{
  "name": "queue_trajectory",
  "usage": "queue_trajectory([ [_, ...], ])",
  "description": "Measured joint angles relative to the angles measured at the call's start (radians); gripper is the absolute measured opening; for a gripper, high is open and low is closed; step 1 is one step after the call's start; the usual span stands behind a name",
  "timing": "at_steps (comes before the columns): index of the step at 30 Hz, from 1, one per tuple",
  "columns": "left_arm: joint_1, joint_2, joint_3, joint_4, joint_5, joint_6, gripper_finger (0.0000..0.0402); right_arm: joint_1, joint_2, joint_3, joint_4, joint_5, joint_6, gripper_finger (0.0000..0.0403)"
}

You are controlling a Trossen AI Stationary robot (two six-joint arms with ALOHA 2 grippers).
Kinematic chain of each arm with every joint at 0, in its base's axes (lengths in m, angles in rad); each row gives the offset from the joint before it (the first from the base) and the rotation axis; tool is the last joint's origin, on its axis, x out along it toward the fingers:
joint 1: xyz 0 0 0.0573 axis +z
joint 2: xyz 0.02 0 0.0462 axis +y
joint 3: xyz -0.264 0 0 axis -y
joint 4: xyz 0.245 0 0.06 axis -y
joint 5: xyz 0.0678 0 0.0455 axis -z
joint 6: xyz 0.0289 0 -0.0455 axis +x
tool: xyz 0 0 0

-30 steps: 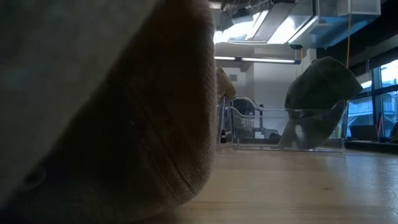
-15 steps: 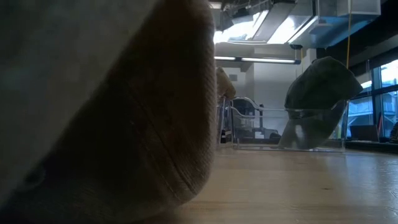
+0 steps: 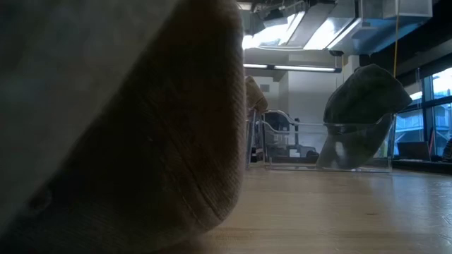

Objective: Pick & Place hat
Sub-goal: Put the left black cap into the right transparent bin

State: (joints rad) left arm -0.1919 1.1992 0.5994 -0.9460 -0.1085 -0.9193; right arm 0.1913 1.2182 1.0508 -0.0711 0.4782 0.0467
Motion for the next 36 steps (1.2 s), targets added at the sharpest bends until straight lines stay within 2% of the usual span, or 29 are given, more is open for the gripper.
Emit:
queue_trajectory([
  [6,0.048,0.006,-0.006,0.004,0.006,0.017,0.0158,-0.009,0.0,0.0,0.0,0.0,-0.001,0.0255],
  [18,0.097,0.006,-0.006,0.004,0.023,0.122,0.0013,-0.014,0.0,0.0,0.0,0.0,0.0,0.0255],
  [21,0.097,0.005,-0.004,0.0,0.024,0.124,0.0008,-0.014,0.0,0.0,0.0,0.0,0.001,0.0255],
  [25,0.097,-0.007,0.049,-0.085,0.03,0.122,0.0006,-0.014,0.0,0.0,0.0,0.0,0.0,0.0255],
  [32,0.097,-0.046,0.206,-0.324,-0.014,0.122,0.0005,-0.014,0.0,0.0,0.0,0.0,0.001,0.0255],
  [36,0.096,-0.068,0.318,-0.385,-0.061,0.122,0.0005,-0.014,0.0,0.0,0.0,0.0,0.001,0.0255],
])
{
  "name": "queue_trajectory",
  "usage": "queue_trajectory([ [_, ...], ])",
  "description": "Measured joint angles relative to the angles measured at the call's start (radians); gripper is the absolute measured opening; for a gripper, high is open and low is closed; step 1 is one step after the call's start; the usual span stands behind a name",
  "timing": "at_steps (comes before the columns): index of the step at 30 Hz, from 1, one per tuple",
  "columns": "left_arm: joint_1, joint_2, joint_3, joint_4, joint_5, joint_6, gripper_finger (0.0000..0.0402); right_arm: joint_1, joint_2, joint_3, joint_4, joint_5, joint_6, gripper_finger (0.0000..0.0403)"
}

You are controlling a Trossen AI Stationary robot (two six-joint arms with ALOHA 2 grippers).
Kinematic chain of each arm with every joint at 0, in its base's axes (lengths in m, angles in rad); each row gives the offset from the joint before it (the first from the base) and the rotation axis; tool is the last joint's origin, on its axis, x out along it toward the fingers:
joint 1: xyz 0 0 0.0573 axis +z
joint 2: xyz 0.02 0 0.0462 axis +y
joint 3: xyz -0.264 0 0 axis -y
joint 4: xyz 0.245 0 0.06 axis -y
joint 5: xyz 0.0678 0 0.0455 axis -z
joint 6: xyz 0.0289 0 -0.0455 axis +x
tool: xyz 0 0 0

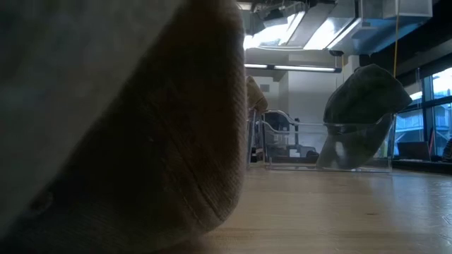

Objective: Pick & Place hat
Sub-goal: Put the left black cap into the right transparent bin

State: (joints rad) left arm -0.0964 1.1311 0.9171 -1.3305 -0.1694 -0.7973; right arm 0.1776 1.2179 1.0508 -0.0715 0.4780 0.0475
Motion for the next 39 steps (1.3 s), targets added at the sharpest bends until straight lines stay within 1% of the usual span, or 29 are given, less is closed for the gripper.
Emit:
queue_trajectory([
  [6,-0.002,-0.016,0.211,-0.105,-0.081,0.0,0.0005,0.0,0.0,0.0,0.0,0.0,0.002,0.0255],
  [9,-0.002,-0.016,0.312,-0.13,-0.109,0.0,0.0005,0.0,0.0,0.0,0.0,-0.009,0.003,0.0255],
  [13,-0.019,-0.016,0.421,-0.088,-0.156,0.013,0.0005,0.0,0.0,0.0,0.012,-0.066,0.013,0.0255],
  [15,-0.036,-0.016,0.465,-0.029,-0.163,0.056,0.0005,0.0,0.0,0.0,0.016,-0.108,0.029,0.0255],
  [17,-0.055,-0.016,0.5,0.066,-0.163,0.126,0.0005,0.0,0.0,0.0,0.019,-0.156,0.03,0.0255],
  [21,-0.089,-0.015,0.525,0.362,-0.173,0.285,0.0004,0.001,0.004,0.0,0.078,-0.237,0.058,0.0255],
  [23,-0.099,0.0,0.525,0.491,-0.175,0.361,0.0004,0.001,0.014,0.0,0.124,-0.245,0.08,0.0256],
  [25,-0.101,0.027,0.525,0.574,-0.182,0.426,0.0004,0.0,0.031,0.0,0.185,-0.245,0.098,0.0255],
  [27,-0.1,0.057,0.525,0.628,-0.195,0.479,0.0004,0.0,0.049,0.0,0.232,-0.252,0.105,0.0256],
  [30,-0.099,0.103,0.525,0.669,-0.228,0.536,0.0004,0.0,0.063,0.0,0.253,-0.304,0.105,0.0256],
  [34,-0.098,0.153,0.523,0.721,-0.229,0.558,0.0006,0.001,0.064,0.0,0.251,-0.324,0.135,0.0256],
  [36,-0.098,0.168,0.523,0.752,-0.223,0.579,0.0006,0.0,0.064,0.0,0.25,-0.317,0.173,0.0256],
  [39,-0.098,0.182,0.523,0.781,-0.224,0.611,0.0005,0.0,0.064,0.0,0.251,-0.303,0.295,0.0256],
])
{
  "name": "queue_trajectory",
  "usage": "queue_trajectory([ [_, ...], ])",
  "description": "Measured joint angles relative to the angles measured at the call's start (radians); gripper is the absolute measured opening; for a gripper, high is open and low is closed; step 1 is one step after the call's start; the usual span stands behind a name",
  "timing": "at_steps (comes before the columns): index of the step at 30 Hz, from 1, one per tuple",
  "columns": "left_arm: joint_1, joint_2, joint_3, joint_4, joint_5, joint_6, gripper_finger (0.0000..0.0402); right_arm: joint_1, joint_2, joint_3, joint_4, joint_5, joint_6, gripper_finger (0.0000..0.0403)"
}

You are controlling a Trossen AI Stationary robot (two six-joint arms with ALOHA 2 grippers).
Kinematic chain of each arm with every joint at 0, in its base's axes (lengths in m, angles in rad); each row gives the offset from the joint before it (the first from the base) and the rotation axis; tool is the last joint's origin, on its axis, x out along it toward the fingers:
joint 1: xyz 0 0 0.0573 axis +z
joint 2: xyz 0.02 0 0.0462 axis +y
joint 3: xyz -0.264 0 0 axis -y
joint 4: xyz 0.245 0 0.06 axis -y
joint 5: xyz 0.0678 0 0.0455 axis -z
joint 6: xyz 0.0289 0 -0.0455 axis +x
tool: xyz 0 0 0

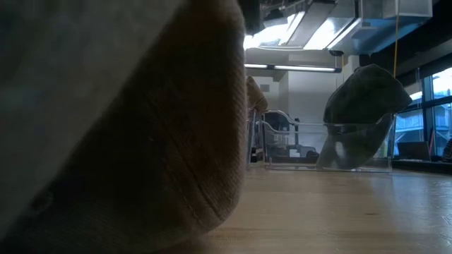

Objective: Pick & Place hat
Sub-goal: Put the left black cap into the right transparent bin

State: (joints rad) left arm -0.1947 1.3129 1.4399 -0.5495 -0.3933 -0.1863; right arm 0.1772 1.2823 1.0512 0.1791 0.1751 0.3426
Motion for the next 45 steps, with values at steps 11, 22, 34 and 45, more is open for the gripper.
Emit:
queue_trajectory([
  [11,0.0,-0.012,0.0,0.065,-0.01,0.017,0.0005,0.012,0.0,0.0,-0.011,-0.026,0.149,0.0256],
  [22,0.0,-0.012,0.0,0.108,-0.025,0.017,0.0005,0.011,0.039,0.0,0.04,-0.091,0.15,0.0215],
  [34,0.0,-0.012,0.0,0.082,-0.015,0.034,0.0006,0.011,0.032,0.0,0.049,-0.098,0.149,0.0107],
  [45,0.0,-0.023,0.001,0.083,-0.033,0.078,0.0029,0.011,0.01,0.0,0.049,-0.092,0.135,0.0037],
])
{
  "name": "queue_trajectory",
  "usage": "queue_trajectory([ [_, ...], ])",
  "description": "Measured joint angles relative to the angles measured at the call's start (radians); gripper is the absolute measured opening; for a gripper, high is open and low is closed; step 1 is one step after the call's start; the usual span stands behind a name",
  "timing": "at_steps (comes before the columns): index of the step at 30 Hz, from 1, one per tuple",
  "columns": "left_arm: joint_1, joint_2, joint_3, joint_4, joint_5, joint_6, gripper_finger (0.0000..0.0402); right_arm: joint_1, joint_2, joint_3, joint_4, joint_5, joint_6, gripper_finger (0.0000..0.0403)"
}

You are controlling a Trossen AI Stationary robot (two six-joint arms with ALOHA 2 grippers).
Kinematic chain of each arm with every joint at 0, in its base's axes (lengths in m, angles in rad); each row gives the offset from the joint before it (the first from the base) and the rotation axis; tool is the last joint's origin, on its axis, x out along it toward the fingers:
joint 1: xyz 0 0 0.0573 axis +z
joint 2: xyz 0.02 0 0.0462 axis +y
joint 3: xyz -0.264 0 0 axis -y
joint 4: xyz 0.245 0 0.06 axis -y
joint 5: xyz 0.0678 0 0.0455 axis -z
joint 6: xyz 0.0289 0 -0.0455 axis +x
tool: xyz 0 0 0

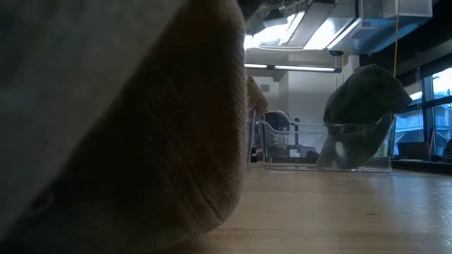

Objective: Pick & Place hat
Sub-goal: Put the left black cap into the right transparent bin

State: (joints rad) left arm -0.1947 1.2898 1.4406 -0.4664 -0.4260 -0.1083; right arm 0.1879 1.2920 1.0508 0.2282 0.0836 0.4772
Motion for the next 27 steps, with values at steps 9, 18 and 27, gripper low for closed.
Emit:
queue_trajectory([
  [9,-0.001,-0.056,0.0,-0.045,-0.079,-0.007,0.0076,0.0,-0.105,0.0,-0.011,0.032,0.014,0.0037],
  [18,-0.001,-0.154,0.0,-0.266,-0.247,-0.095,0.0123,-0.019,-0.219,0.0,-0.235,0.055,0.015,0.0037],
  [27,-0.001,-0.201,-0.008,-0.453,-0.342,-0.245,0.0121,-0.105,-0.295,0.0,-0.485,0.107,0.041,0.0037],
])
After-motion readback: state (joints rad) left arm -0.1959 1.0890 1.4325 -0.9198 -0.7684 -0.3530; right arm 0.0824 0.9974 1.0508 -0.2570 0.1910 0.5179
